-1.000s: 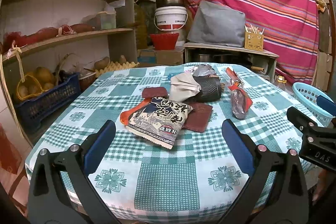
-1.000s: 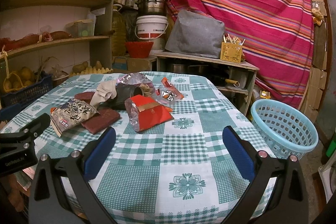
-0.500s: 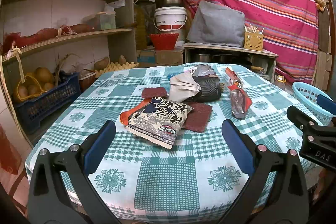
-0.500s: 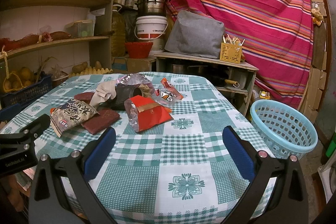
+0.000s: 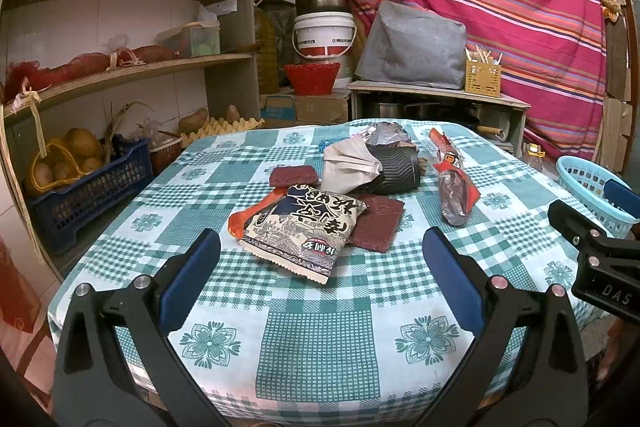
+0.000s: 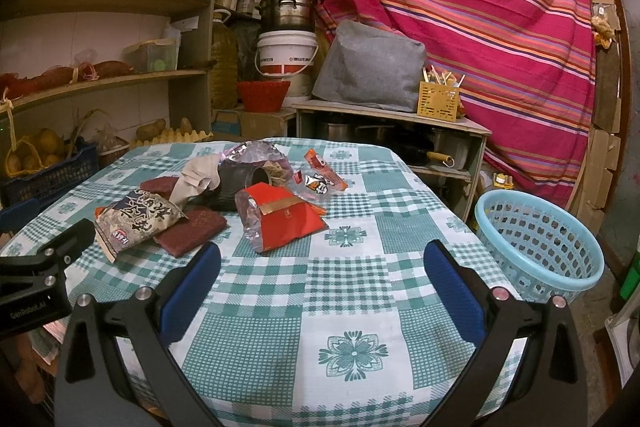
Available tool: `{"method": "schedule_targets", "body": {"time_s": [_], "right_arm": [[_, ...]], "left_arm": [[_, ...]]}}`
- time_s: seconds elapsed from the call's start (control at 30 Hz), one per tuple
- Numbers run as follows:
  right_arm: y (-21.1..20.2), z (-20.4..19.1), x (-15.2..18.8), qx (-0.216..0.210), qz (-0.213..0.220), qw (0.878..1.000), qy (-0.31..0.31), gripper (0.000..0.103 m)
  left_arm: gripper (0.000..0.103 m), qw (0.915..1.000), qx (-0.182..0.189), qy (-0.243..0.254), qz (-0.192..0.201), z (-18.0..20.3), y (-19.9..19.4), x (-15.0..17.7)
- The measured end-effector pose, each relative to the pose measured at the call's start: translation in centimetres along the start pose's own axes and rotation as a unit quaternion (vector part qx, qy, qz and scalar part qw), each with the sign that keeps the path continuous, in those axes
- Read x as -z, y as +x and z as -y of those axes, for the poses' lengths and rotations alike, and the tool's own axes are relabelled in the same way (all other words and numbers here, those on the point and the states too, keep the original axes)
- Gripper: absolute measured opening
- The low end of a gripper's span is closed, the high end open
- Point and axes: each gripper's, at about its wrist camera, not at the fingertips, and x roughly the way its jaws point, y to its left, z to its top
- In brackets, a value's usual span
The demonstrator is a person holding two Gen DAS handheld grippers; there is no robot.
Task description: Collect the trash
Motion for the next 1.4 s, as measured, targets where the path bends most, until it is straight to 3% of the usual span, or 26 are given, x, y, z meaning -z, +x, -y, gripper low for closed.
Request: {"method": "schedule_targets", "body": {"time_s": [0.6,0.83,1.07,1.2,1.3,1.4], "right_arm": [[0.8,1.0,-0.1,0.009,-0.016,1.0,0.005,0.099],[3.0,1.0,-1.0,0.02,-0.045,0.999,-0.009,0.099],[5.7,0.0,-3.5,0.025,-0.053,0.997,-0.044,0.099],[9.6,-0.6,-3.8,0.009,-0.107,0.993,-0.048,0.099],[11.0,-0.6,-3.5,-0.001,-0.118,0.993,-0.03,0.099],[11.6,-0.7,-2.9,-0.014,-0.121,0.992,-0.022,0.099]], "left_arm": [[0.098,0.9999,-0.001,0.008,-0.012,0.4,0.8,0.5],[0.098,0.9985,0.01,0.019,-0.05,0.0,3.4,-0.7],[0.098,0.9965,-0.001,0.043,-0.071,-0.8,7.2,-2.6],[0.098,0.9949,0.007,0.018,-0.099,-2.3,9.1,-2.2],[0.098,0.9915,0.02,-0.014,-0.128,-3.8,9.9,-1.3],[0.098,0.9908,0.024,-0.009,-0.133,-3.9,10.2,-1.1]]}}
